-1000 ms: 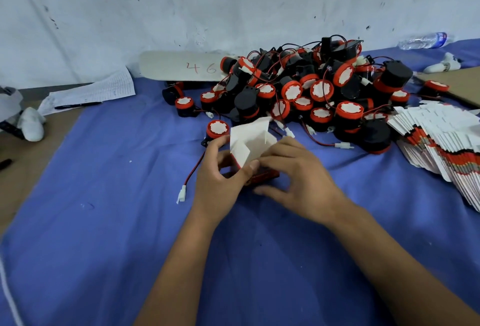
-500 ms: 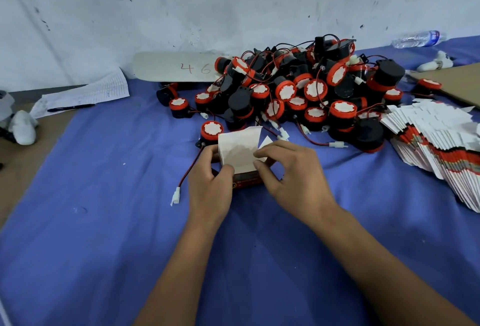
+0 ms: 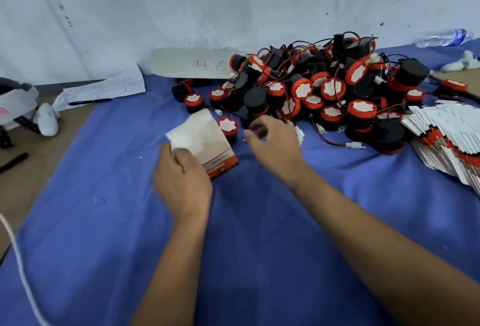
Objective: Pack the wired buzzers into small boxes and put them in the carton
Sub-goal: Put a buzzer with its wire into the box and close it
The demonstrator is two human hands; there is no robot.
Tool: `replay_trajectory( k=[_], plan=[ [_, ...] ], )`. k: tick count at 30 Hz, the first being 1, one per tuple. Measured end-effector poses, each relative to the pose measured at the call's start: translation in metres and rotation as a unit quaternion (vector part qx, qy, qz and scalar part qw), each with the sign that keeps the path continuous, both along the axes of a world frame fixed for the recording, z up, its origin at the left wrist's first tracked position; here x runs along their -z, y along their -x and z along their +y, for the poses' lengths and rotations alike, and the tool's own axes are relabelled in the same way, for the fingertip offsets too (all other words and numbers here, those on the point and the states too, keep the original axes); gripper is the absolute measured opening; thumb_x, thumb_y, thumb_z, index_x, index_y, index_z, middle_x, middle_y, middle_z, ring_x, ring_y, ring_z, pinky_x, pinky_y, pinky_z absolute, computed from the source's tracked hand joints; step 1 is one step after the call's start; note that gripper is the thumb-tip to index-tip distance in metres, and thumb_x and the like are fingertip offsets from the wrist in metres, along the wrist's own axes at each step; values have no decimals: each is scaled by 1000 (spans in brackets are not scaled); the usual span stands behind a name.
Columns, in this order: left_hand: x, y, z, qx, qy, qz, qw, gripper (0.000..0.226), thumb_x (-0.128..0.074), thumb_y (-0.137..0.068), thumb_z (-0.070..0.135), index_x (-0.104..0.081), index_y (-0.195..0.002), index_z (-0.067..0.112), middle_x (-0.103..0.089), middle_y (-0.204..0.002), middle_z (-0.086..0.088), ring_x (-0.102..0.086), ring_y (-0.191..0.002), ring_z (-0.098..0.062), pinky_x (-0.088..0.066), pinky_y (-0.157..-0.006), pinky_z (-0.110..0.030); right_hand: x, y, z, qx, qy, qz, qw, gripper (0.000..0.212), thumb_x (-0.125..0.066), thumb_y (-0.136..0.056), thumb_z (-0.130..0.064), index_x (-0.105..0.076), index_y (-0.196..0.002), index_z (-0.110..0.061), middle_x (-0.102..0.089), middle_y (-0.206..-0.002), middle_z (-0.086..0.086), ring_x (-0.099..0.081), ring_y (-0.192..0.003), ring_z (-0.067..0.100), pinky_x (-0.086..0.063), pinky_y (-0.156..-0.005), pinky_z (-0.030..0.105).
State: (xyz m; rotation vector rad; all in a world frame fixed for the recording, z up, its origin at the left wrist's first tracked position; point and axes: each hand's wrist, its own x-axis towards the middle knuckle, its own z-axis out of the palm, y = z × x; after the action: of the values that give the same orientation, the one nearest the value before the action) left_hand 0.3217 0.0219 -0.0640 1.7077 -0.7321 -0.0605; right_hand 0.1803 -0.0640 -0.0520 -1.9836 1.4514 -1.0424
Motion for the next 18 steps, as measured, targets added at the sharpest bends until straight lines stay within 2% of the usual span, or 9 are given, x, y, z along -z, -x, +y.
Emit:
replay_trajectory(
  k=[2,5,7,9,12,14,16,17,18],
  plan=[
    [-2,-12,2,-39,15,27,999,34,-28,-89,32,-54,-96,11,-64,-96,-5,-55,-90,-33,-37,-71,-39,3,-25,-15,-31,-17,107,994,54,-68,-93,-48,-53,-138,-22,-60,-125,9,-61,-112,32,-52,-94,45],
    [-5,-21,3,-71,20,43,996,33,-28,-93,31,-53,-104,12,-66,-106,-6,-55,-95,-29,-39,-78,-38,8,-54,-30,-50,-68,130,988,86,-65,-85,-69,-27,-156,-38,-45,-142,14,-55,-122,40,-50,-99,49],
    [-6,-24,4,-85,18,49,995,34,-30,-98,28,-54,-112,9,-67,-115,-10,-58,-103,-34,-45,-85,-44,15,-61,-36,-48,-64,184,980,86,-68,-82,-71,-29,-153,-41,-47,-139,14,-56,-121,41,-49,-90,47],
    [-6,-27,4,-89,17,57,994,32,-32,-102,24,-54,-118,7,-67,-120,-11,-58,-108,-35,-45,-89,-45,17,-59,-34,-42,-30,198,979,70,-74,-81,-62,-42,-137,-35,-55,-126,11,-60,-111,39,-48,-78,43],
    [-6,-27,3,-89,16,65,994,30,-33,-103,21,-54,-118,6,-66,-120,-11,-57,-106,-33,-39,-83,-38,20,-43,-25,-48,17,99,994,53,-81,-79,-47,-47,-115,-27,-61,-112,3,-60,-101,30,-50,-75,40],
    [-5,-26,2,-84,14,62,994,24,-34,-102,22,-52,-111,9,-64,-113,-8,-56,-100,-29,-38,-81,-37,20,-24,-14,-41,14,-23,999,53,-85,-78,-38,-50,-116,-25,-63,-109,-6,-61,-101,19,-52,-81,33],
    [-3,-22,1,-59,5,56,997,16,-34,-102,24,-48,-102,15,-61,-104,-1,-54,-94,-26,-38,-77,-37,16,-2,-1,-47,-11,-156,987,51,-86,-79,-31,-58,-121,-23,-65,-112,-10,-63,-102,8,-51,-82,18],
    [-1,-20,0,-41,-3,52,998,15,-36,-103,25,-47,-100,15,-60,-101,1,-53,-92,-24,-37,-75,-36,12,9,7,-58,-29,-212,975,44,-85,-82,-29,-64,-120,-21,-68,-112,-8,-65,-102,8,-52,-80,19],
    [1,-17,-2,-18,-13,48,999,17,-37,-105,27,-47,-98,14,-59,-97,3,-52,-89,-23,-36,-74,-35,8,20,14,-72,-47,-266,960,35,-82,-86,-27,-68,-116,-18,-72,-108,-5,-67,-98,11,-54,-75,27]
  ],
)
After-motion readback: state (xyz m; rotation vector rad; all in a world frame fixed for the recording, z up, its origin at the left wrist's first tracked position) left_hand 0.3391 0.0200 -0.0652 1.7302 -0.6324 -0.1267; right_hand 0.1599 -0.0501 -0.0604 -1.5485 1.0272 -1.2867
